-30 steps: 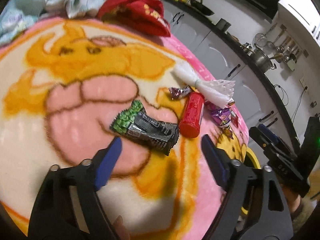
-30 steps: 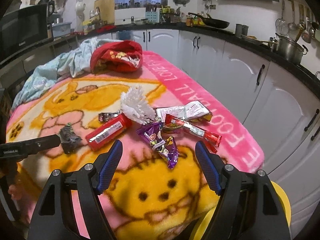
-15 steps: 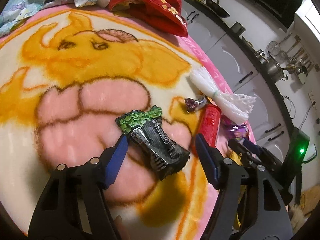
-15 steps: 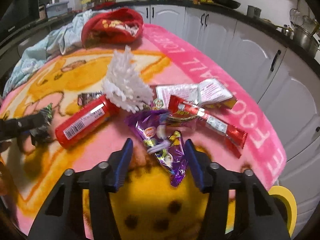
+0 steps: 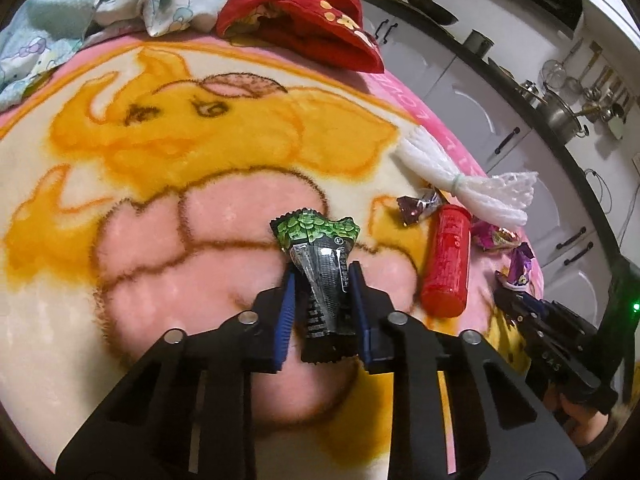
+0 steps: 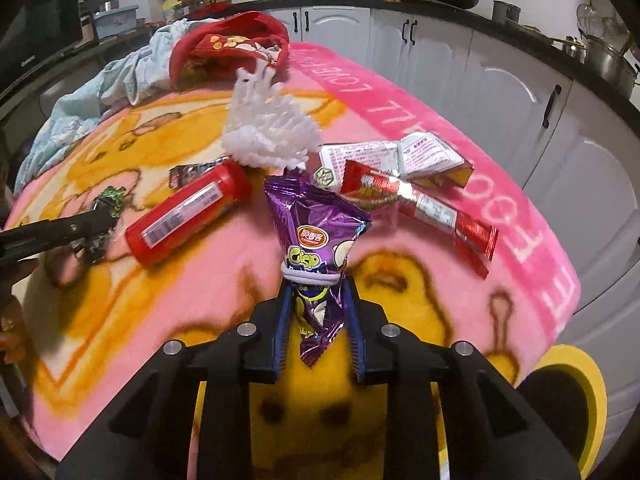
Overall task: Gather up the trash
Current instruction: 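Grasp the purple candy wrapper with the right tool while the left tool grasps the green snack packet, then carry the purple wrapper and green packet in both tools over the yellow bin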
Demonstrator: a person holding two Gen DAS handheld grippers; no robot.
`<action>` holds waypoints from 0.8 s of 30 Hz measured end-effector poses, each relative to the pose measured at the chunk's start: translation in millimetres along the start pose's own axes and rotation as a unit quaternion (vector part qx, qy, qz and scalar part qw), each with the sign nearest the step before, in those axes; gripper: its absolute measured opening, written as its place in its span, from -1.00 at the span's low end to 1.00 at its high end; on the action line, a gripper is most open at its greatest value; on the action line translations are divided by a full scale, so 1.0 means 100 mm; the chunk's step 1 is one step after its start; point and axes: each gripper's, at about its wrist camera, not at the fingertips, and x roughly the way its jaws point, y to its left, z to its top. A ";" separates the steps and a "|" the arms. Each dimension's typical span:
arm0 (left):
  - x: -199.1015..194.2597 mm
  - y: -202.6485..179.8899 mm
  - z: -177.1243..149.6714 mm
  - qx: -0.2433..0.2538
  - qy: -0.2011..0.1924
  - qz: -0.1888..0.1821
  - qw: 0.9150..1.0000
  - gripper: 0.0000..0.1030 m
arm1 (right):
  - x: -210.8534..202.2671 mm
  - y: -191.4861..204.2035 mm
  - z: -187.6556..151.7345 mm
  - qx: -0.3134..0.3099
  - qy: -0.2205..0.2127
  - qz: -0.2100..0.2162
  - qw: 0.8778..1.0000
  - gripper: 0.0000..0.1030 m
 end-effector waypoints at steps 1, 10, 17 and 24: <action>-0.01 0.00 0.00 0.001 0.000 -0.001 1.000 -0.71 | -0.02 0.01 -0.02 0.000 -0.001 0.002 1.000 -0.55; -0.09 -0.06 -0.08 0.019 -0.007 -0.016 1.000 -0.89 | -0.21 0.10 -0.16 -0.010 -0.007 0.008 1.000 -0.57; -0.29 -0.23 -0.10 0.045 -0.033 -0.028 0.998 -0.90 | -0.40 0.16 -0.17 -0.013 -0.026 0.018 0.999 -0.57; -0.46 -0.48 -0.09 0.069 -0.053 -0.052 0.995 -0.90 | -0.63 0.19 -0.16 -0.012 -0.044 0.029 0.999 -0.57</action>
